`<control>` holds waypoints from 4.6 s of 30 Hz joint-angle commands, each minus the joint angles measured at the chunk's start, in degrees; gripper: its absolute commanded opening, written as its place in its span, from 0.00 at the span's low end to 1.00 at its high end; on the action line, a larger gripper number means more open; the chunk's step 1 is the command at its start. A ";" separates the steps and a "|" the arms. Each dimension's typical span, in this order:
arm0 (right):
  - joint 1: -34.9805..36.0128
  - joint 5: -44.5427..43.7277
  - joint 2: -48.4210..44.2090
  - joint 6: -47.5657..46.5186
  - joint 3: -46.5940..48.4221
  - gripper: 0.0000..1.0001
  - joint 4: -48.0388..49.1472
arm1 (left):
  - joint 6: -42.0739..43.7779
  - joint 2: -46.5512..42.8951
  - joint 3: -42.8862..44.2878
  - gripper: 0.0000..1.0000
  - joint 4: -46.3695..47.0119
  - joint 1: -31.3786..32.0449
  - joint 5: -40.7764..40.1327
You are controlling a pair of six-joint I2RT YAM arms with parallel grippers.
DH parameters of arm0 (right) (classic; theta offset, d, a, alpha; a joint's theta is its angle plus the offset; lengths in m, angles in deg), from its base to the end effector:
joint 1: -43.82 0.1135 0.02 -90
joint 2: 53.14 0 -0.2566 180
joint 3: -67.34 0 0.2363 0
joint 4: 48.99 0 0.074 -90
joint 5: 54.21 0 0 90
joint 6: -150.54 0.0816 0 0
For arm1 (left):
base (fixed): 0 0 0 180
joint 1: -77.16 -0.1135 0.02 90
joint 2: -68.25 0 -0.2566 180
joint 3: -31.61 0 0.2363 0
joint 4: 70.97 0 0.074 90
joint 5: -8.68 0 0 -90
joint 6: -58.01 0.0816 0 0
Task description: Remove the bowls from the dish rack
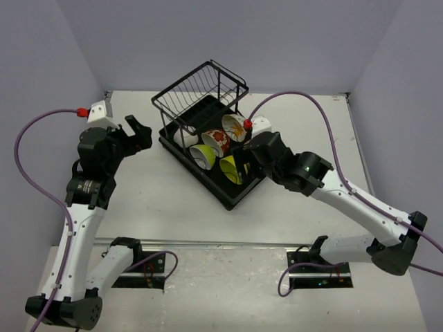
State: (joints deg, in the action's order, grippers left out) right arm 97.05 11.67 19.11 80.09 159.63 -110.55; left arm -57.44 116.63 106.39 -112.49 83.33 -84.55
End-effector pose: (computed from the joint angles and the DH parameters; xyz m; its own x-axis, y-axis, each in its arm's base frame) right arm 0.1913 0.2003 0.3404 -0.5573 -0.2355 -0.7962 -0.3836 0.9235 -0.0047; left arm 0.2106 -0.0181 0.3698 -0.2570 -0.4038 -0.8780 -0.0634 0.9136 -0.4016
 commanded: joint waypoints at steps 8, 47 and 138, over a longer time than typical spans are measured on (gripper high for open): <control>9.49 -11.69 -2.56 -2.15 -0.15 0.99 0.18 | 0.67 -1.27 -2.15 0.97 -0.44 0.42 -1.34; 3.90 -36.70 34.80 -2.32 7.67 0.59 5.01 | -0.83 -3.21 -5.23 0.95 -4.92 0.42 -5.04; -73.80 19.37 41.05 11.21 8.38 0.33 5.98 | -1.88 16.66 1.54 0.96 -1.23 -1.25 -18.67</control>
State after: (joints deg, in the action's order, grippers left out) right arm 23.46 30.93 61.14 91.19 167.30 -105.39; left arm -60.63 134.03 107.51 -116.46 82.68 -104.24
